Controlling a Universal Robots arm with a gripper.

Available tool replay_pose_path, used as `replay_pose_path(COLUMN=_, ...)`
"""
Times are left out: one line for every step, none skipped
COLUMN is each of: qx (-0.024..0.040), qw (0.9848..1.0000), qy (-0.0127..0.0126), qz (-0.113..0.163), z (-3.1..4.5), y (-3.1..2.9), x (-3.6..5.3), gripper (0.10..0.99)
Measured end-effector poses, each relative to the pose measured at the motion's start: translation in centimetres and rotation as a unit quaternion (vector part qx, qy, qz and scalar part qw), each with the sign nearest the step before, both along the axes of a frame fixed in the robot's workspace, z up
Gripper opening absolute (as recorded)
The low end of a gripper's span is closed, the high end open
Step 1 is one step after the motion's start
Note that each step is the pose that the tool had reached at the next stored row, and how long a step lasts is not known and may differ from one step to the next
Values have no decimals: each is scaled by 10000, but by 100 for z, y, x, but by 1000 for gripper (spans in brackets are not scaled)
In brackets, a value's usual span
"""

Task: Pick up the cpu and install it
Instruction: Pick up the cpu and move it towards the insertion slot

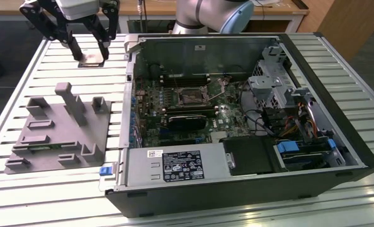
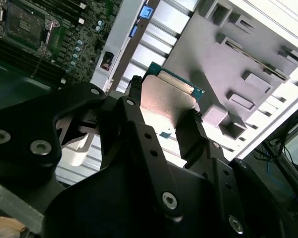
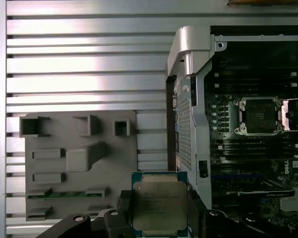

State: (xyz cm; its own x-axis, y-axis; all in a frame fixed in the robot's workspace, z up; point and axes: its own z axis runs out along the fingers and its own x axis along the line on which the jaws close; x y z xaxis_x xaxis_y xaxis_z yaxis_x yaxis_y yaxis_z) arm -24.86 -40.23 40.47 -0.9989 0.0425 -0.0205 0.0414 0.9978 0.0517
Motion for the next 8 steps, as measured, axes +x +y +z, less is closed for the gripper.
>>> replay_pose_path(qx=0, qw=10000, qy=0, qz=0, z=1, y=0, x=8, gripper=529)
replay_pose_path(qx=0, qw=10000, qy=0, qz=0, z=0, y=0, x=15, gripper=529)
replay_pose_path(qx=0, qw=10000, qy=0, qz=0, z=0, y=0, x=22, gripper=529)
replay_pose_path(qx=0, qw=10000, qy=0, qz=0, z=0, y=0, x=29, gripper=529)
replay_pose_path(qx=0, qw=10000, qy=0, qz=0, z=0, y=0, x=37, gripper=529)
replay_pose_path(qx=0, qw=10000, qy=0, qz=0, z=0, y=0, x=45, gripper=529)
replay_pose_path(qx=0, qw=10000, qy=0, qz=0, z=0, y=0, x=52, gripper=529)
replay_pose_path(qx=0, qw=10000, qy=0, qz=0, z=0, y=0, x=59, gripper=529)
